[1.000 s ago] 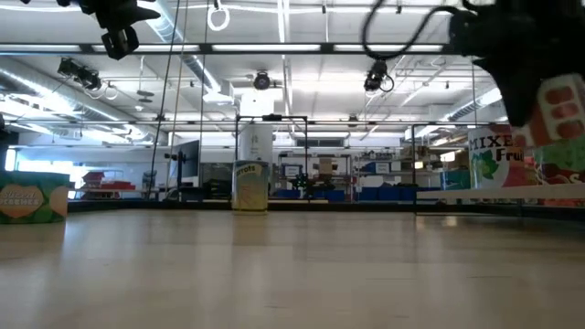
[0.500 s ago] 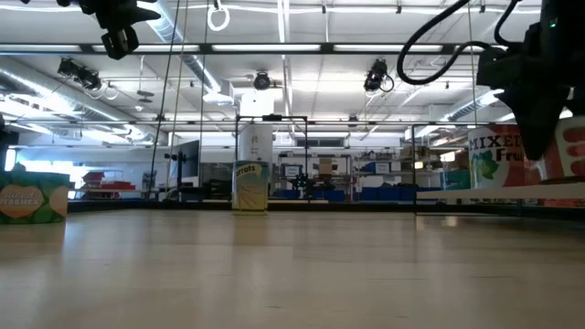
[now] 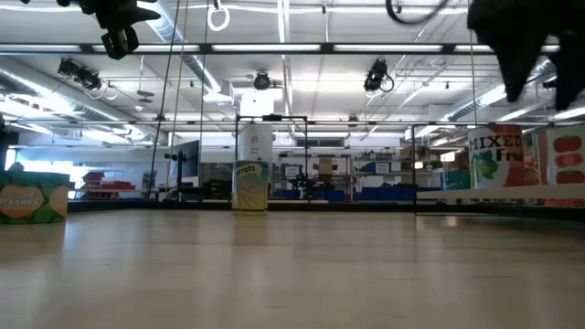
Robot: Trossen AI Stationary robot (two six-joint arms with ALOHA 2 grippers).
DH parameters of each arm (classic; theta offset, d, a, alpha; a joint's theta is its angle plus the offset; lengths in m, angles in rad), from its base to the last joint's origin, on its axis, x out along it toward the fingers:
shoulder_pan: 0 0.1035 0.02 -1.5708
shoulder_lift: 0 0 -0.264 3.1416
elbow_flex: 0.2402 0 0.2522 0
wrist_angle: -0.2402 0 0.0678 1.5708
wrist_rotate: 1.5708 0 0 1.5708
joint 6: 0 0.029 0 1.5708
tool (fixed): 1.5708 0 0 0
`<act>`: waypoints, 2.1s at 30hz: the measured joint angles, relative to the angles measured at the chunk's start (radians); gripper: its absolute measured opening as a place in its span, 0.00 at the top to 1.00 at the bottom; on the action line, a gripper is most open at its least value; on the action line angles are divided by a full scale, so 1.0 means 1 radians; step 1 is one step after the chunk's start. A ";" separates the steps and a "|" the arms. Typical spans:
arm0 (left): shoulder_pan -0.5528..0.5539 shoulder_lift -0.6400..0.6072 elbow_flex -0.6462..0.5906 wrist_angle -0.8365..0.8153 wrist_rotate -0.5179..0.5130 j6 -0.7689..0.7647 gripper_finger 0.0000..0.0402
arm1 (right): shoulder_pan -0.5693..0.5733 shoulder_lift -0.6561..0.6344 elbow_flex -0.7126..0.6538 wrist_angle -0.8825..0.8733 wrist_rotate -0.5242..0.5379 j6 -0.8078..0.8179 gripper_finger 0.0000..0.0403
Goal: Pick and place cans onto a shelf
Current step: Put the canned peaches on the shelf
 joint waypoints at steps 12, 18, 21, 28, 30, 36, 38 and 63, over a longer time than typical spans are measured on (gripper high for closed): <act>-0.001 0.002 0.001 0.051 -0.003 -0.068 0.76 | -0.168 0.100 0.310 0.201 0.341 -0.504 0.12; -0.006 0.007 0.001 -0.005 0.000 -0.133 0.76 | -0.319 0.193 0.337 0.562 0.247 -1.011 0.12; -0.024 0.014 0.001 -0.046 0.031 -0.166 0.76 | -0.396 0.218 0.346 0.667 0.143 -1.186 0.12; -0.195 0.074 0.001 -0.267 0.023 -0.268 0.85 | -0.522 0.202 0.352 0.672 0.035 -1.448 0.12; -0.242 0.108 0.001 -0.407 -0.040 -0.291 0.88 | -0.549 0.193 0.353 0.652 0.027 -1.505 0.12; -0.307 0.215 0.000 -0.642 -0.321 -0.527 0.92 | -0.610 0.187 0.353 0.634 -0.032 -1.612 0.12; -0.312 0.243 0.000 -0.631 -0.412 -0.651 0.91 | -0.624 0.187 0.353 0.626 -0.040 -1.640 0.12; -0.627 0.696 -0.002 -0.519 -0.542 -0.911 0.44 | -0.699 0.187 0.353 0.550 -0.045 -1.731 0.12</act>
